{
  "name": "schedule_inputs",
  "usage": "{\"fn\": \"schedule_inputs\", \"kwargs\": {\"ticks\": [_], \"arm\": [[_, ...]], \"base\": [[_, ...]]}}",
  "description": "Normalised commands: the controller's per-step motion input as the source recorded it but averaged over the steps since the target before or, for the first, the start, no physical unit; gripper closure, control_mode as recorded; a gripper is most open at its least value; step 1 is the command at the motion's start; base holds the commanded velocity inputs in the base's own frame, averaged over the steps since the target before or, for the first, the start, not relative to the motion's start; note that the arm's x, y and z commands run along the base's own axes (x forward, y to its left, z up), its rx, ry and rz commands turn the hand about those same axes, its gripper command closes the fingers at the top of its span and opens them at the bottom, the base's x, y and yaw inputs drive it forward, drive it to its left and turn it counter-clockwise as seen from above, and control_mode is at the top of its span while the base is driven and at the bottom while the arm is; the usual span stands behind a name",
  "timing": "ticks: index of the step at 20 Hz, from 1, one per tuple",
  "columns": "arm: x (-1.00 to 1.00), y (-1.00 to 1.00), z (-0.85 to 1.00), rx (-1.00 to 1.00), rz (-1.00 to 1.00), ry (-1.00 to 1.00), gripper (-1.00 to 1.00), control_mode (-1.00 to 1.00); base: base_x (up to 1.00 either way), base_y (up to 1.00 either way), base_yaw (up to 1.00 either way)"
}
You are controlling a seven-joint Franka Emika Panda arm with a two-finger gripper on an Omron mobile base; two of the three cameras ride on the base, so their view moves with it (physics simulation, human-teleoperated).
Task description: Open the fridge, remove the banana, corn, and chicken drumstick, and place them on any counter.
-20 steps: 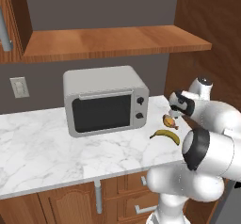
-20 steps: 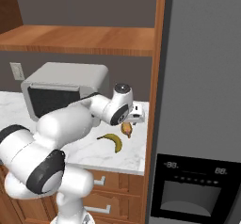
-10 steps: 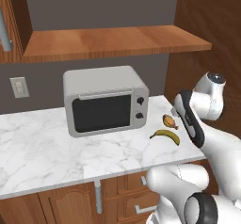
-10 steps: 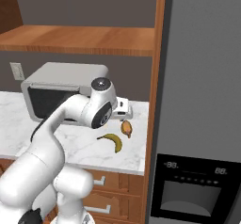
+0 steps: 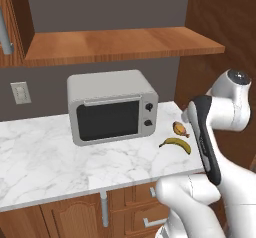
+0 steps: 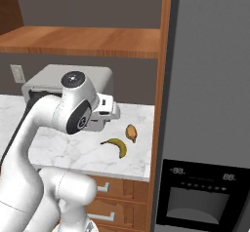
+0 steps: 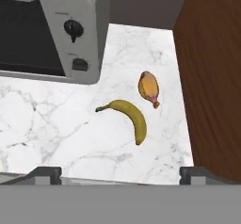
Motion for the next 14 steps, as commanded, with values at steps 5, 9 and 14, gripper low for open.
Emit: {"fn": "schedule_inputs", "kwargs": {"ticks": [5, 9, 14], "arm": [[-0.56, 0.45, 0.43, 0.00, 0.00, -0.03, -1.00, -1.00], [-0.51, 0.39, 0.28, 0.04, 0.00, -0.05, -1.00, -1.00], [-0.63, 0.25, 0.20, 0.06, 0.00, -0.10, -1.00, -1.00]], "base": [[0.00, 0.00, 0.00], [0.00, 0.00, 0.00], [0.00, 0.00, 0.00]]}}
